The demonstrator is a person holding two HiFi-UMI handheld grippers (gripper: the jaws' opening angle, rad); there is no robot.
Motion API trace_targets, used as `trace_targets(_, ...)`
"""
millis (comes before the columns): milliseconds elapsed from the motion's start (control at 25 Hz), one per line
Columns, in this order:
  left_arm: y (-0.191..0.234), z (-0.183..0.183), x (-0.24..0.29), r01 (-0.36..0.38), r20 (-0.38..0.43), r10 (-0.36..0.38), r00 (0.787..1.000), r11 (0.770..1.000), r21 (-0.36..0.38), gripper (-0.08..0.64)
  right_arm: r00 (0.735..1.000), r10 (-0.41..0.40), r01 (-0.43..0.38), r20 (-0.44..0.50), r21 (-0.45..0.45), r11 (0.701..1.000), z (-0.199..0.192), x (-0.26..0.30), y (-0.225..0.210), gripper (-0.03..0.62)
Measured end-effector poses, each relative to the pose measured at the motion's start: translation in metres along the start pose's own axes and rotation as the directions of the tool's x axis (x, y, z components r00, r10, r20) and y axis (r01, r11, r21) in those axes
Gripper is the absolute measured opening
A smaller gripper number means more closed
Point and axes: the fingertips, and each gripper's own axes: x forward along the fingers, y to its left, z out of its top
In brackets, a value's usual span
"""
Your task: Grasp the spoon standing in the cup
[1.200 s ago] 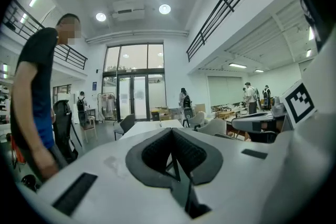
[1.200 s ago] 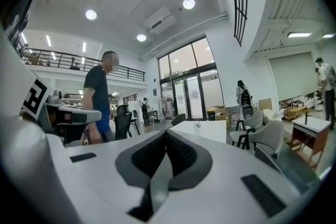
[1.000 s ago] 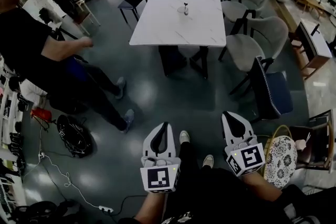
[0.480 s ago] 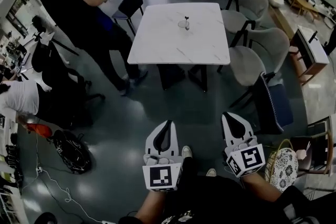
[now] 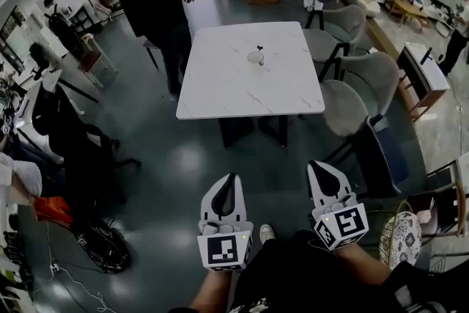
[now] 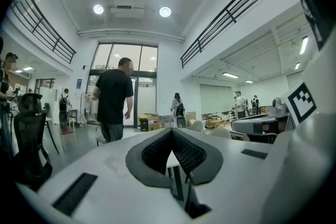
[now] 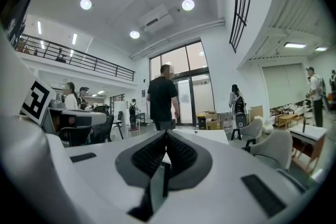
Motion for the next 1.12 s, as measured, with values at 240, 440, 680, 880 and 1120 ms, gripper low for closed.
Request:
trace_targets(240,0.022,0.004,0.024,0.018,-0.017,-0.018,1.000,1.000,-0.002,0.009,0.999,-0.030,0.030,-0.020,-0.001,1.000,0.000,0.027,0.001,0.063)
trace_targets(440,0.026,-0.009,0.044,0.038,0.002,-0.038,0.999,0.999,0.000,0.009,0.999,-0.024,0.024,-0.025,0.002,1.000,-0.004,0.048,-0.007,0.063)
trace_targets(680,0.042,-0.006,0.075,-0.006,-0.020,0.006,1.000,1.000,0.001,0.009,0.999,-0.008,0.008,-0.037,0.022,1.000,-0.011,0.088,-0.024,0.063)
trace_targets(880,0.052,0.002,0.117,-0.011,-0.001,0.011,1.000,1.000,-0.019,0.009,0.999,0.024,-0.023,-0.021,0.022,0.999,-0.001,0.130,-0.042,0.063)
trace_targets(1120,0.049,0.011,0.182,0.000,-0.007,0.000,1.000,1.000,0.027,0.009,1.000,0.016,-0.016,-0.014,0.036,0.999,0.008,0.175,-0.092,0.063)
